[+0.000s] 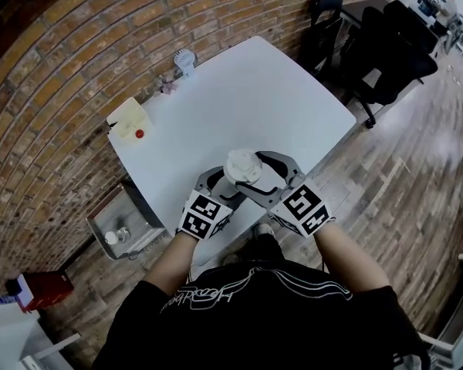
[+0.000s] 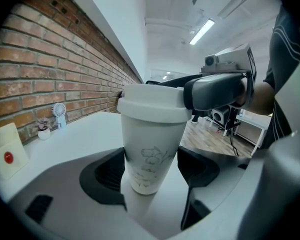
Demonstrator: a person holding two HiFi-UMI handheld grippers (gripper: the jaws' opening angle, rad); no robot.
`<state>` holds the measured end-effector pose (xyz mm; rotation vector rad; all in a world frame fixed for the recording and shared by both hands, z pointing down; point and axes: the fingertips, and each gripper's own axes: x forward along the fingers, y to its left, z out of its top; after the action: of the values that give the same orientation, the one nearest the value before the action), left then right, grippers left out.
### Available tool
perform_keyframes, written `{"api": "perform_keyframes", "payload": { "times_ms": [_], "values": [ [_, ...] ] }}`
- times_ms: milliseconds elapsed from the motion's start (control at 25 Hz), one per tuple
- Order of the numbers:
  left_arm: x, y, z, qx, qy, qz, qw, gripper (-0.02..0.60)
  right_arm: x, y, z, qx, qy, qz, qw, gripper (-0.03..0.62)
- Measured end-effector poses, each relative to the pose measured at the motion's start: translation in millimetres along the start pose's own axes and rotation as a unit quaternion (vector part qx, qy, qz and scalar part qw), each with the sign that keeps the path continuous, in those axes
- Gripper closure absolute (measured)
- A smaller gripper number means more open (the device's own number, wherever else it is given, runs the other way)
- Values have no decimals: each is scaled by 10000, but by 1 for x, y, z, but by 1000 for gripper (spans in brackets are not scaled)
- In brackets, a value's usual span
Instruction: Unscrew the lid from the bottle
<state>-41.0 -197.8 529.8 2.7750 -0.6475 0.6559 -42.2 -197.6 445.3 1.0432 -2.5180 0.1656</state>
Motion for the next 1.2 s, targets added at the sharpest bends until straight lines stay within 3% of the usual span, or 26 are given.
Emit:
{"api": "perform_keyframes", "payload": {
  "times_ms": [360, 680, 880, 1200],
  "values": [
    [-2, 0, 0, -91, -56, 99, 9999, 238, 0, -1, 1, -344, 54, 920, 9952, 298],
    [-3, 0, -2, -167, -76, 213, 9996, 238, 1, 0, 1, -1017, 203, 2225, 9694, 298],
    [-2, -1, -2, -189, -94, 248, 9995, 238, 1, 1, 0, -1482, 246, 3046, 9406, 298],
    [-2, 1, -4, -289, -191, 417, 9985, 236, 2, 2, -3, -2528, 456, 4201, 8704, 298]
  ]
}}
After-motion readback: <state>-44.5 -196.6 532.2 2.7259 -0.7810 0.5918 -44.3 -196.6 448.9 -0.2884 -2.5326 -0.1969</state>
